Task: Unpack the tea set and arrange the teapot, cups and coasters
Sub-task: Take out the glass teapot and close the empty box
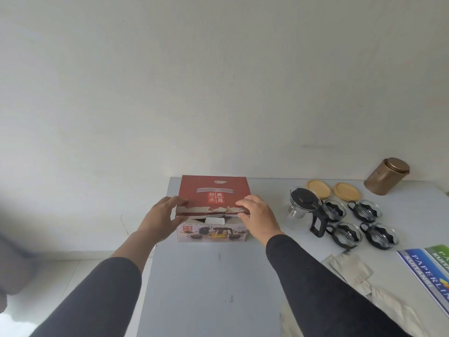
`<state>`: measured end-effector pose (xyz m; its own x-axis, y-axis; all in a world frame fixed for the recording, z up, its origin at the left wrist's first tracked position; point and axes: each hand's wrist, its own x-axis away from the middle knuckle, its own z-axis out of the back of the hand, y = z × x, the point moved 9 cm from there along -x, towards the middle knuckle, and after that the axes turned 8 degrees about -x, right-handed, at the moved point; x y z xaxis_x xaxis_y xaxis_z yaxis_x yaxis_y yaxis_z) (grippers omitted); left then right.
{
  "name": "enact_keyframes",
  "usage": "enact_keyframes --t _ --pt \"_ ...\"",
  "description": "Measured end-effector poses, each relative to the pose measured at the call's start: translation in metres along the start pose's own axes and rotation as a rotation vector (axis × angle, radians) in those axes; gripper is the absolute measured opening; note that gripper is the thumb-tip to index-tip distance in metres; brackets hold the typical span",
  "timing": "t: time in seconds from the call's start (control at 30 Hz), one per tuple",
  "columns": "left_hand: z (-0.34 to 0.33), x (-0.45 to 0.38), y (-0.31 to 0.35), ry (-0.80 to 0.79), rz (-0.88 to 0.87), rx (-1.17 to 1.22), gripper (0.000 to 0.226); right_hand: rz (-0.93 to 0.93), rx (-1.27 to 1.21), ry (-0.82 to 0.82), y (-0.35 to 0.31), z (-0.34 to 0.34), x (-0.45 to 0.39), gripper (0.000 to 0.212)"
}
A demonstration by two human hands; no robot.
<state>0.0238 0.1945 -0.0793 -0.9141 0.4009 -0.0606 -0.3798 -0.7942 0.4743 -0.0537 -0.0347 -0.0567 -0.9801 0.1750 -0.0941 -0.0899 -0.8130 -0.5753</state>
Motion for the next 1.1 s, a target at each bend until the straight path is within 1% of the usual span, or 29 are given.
enact_keyframes --t 0.2,0.37,0.47,0.63,0.73,0.8,0.87,0.93,1.03,1.1 --pt "-0.002 -0.003 -0.003 -0.012 -0.004 -0.011 0.039 -0.003 0.008 0.02 0.003 -0.003 -0.003 0.027" --pt "-0.003 -0.006 -0.004 -0.02 0.012 0.031 0.037 -0.044 0.001 -0.021 0.008 -0.006 -0.009 0.029" --pt "-0.004 -0.011 -0.002 -0.029 0.012 0.052 0.036 -0.053 0.004 0.006 0.01 -0.008 -0.011 0.025" --pt "-0.007 -0.017 -0.002 -0.08 0.01 0.01 0.043 -0.048 0.083 0.041 0.005 -0.012 -0.018 0.021" --pt "-0.01 -0.016 0.001 -0.085 -0.026 -0.034 0.043 -0.016 0.096 0.019 -0.002 -0.019 -0.023 0.022" --pt "-0.009 -0.014 0.002 -0.066 -0.05 -0.021 0.038 -0.001 0.07 -0.014 -0.007 -0.024 -0.027 0.018" --pt "-0.004 -0.014 -0.001 -0.019 -0.064 0.039 0.033 0.003 0.052 -0.031 -0.011 -0.027 -0.033 0.023" --pt "0.005 -0.017 -0.005 0.035 -0.056 0.098 0.037 -0.003 0.044 -0.033 -0.015 -0.028 -0.039 0.029" --pt "0.012 -0.017 -0.005 0.071 -0.044 0.157 0.042 -0.013 0.038 -0.033 -0.015 -0.025 -0.046 0.029" --pt "0.011 -0.017 -0.008 0.084 -0.043 0.154 0.04 -0.019 0.031 -0.04 -0.015 -0.024 -0.05 0.029"
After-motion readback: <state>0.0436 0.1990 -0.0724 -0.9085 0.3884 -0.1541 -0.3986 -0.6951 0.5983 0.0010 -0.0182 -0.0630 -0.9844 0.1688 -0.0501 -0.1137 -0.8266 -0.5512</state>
